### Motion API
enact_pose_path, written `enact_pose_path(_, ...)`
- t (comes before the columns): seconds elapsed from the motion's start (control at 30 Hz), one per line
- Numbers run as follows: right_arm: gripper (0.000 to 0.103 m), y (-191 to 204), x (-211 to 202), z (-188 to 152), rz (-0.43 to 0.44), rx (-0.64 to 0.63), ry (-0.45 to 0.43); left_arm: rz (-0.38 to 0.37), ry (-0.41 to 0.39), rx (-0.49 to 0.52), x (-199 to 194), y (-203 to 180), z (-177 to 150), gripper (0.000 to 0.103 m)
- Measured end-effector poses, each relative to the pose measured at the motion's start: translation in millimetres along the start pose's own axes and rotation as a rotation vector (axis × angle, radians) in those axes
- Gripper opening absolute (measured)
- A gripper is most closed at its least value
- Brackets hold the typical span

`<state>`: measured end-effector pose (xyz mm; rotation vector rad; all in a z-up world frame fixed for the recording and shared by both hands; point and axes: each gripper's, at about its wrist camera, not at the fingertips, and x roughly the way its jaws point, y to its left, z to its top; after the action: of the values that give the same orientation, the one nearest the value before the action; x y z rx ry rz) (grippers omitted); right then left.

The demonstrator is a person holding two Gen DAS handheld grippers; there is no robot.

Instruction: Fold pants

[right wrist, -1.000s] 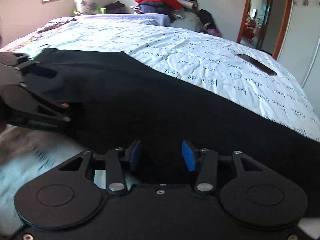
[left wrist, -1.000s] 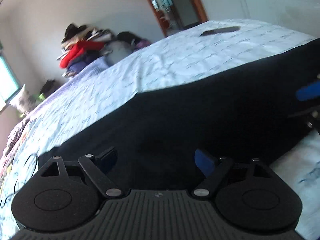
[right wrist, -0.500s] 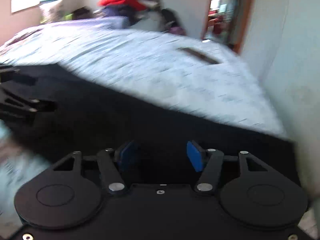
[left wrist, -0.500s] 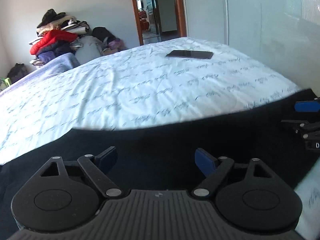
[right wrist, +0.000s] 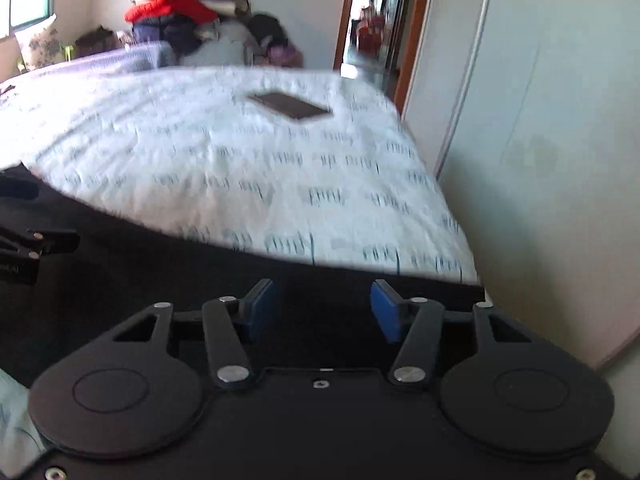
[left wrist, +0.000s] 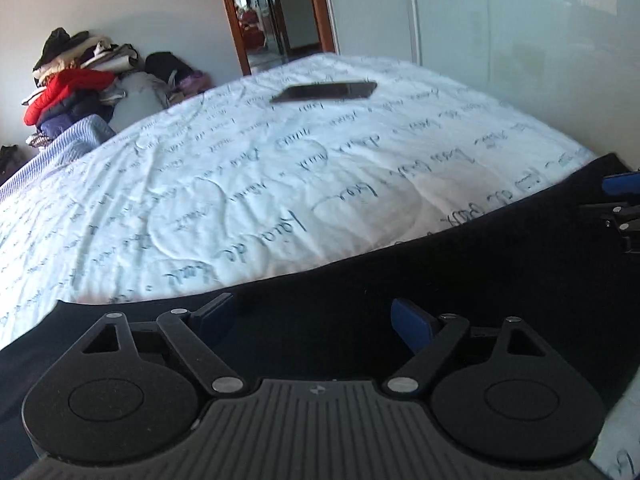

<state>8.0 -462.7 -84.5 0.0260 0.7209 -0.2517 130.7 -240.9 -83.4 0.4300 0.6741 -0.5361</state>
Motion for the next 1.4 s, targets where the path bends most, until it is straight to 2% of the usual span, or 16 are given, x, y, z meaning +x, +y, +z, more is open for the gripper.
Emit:
enact_pose_path(0.1,0.056,-10.1,25.1,-1.0,0.0,0.053,0.008,0.04,-0.02,-0.032,4.8,-6.8,6.6,0.088)
enact_pose_path(0.17,0.054,-19.0,20.8,3.9,0.018,0.13,0.0,0.057,-0.026,-0.03,-3.8,-11.9,9.0,0.086)
enact_pose_path(0.27,0.055,-15.1,-3.7,0.8,-0.025,0.078,-0.029,0.036,-0.053,-0.066,-21.6,-20.7,3.6,0.088)
enact_pose_path(0.37,0.059,-14.5,-6.2,-12.8,-0.055,0.036,0.002,0.015,-0.043,-0.096,-18.2,-38.1,3.9,0.091)
enact_pose_path(0.5,0.067,-34.3,12.8,-14.4,-0.021,0.125,-0.007,0.034,-0.021,-0.088,-12.1,-57.1,8.8,0.089)
enact_pose_path(0.57,0.066,-38.6,4.0,-9.4,-0.024,0.159,-0.012,0.0,-0.037,-0.098,-21.6,-57.6,7.6,0.091)
enact_pose_path(0.63,0.066,-34.1,-12.4,-11.8,-0.034,0.107,-0.03,-0.03,-0.036,-0.118,-24.8,-59.6,6.0,0.091)
enact_pose_path(0.73,0.066,-31.4,-18.7,-21.5,-0.03,0.061,-0.002,-0.03,0.008,-0.134,-10.3,-68.8,8.0,0.092)
enact_pose_path(0.87,0.068,-42.4,1.1,-24.4,-0.013,0.116,0.002,-0.013,0.003,-0.155,-7.0,-76.1,13.5,0.091)
enact_pose_path(0.93,0.068,-45.5,-4.0,-20.5,-0.012,0.132,-0.002,-0.019,-0.001,-0.147,-10.0,-78.0,15.1,0.091)
enact_pose_path(1.1,0.068,-35.9,-29.6,-29.5,-0.031,0.023,0.0,-0.015,0.005,-0.152,-6.6,-82.3,14.8,0.093)
enact_pose_path(1.17,0.068,-38.5,-23.0,-35.4,-0.019,0.032,0.021,-0.013,0.011,-0.164,-5.8,-83.5,16.1,0.093)
enact_pose_path(1.27,0.072,-47.5,-16.5,-38.8,-0.01,0.098,0.006,-0.012,0.019,-0.157,-9.0,-87.3,19.1,0.092)
enact_pose_path(1.33,0.072,-43.9,-23.9,-36.2,-0.048,0.096,-0.003,-0.021,0.016,-0.143,-12.7,-90.4,20.4,0.092)
enact_pose_path(1.4,0.073,-30.2,-34.8,-36.7,-0.118,0.005,-0.027,-0.025,0.018,-0.139,-14.2,-93.8,20.4,0.092)
